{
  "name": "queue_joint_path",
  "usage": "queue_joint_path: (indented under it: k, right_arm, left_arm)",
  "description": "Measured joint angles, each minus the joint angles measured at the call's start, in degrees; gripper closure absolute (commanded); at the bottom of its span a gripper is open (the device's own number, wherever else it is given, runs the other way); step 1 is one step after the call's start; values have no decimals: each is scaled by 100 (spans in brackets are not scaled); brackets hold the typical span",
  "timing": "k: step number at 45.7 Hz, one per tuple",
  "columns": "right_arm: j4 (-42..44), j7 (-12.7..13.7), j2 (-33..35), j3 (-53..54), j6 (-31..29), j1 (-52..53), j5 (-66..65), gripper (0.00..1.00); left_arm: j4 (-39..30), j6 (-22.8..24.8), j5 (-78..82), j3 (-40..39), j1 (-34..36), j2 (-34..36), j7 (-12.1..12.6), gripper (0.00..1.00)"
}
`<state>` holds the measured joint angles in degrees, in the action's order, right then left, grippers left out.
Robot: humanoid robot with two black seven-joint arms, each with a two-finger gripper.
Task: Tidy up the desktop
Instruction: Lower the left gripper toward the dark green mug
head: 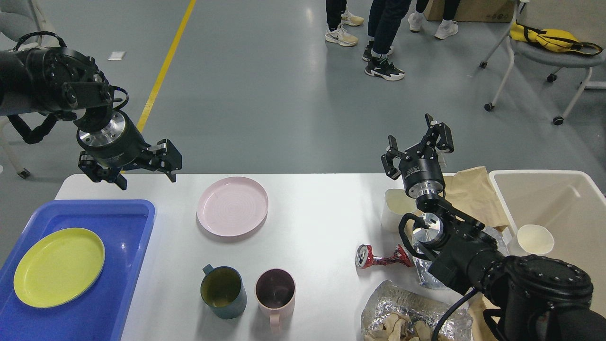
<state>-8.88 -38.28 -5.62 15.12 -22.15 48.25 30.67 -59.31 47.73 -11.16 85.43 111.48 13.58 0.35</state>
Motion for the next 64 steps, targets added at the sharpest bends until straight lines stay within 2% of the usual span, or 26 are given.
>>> queue_joint_path:
  k: [19, 64]
  right_arm:
    - [0, 2, 0, 0, 0, 0, 0, 0]
    - [1, -3, 0, 0, 3, 8, 0, 0]
  left_arm:
    - [-42, 135, -10, -482, -217, -43, 14, 4]
    - [-27, 114, -8, -506, -327, -139, 35, 4]
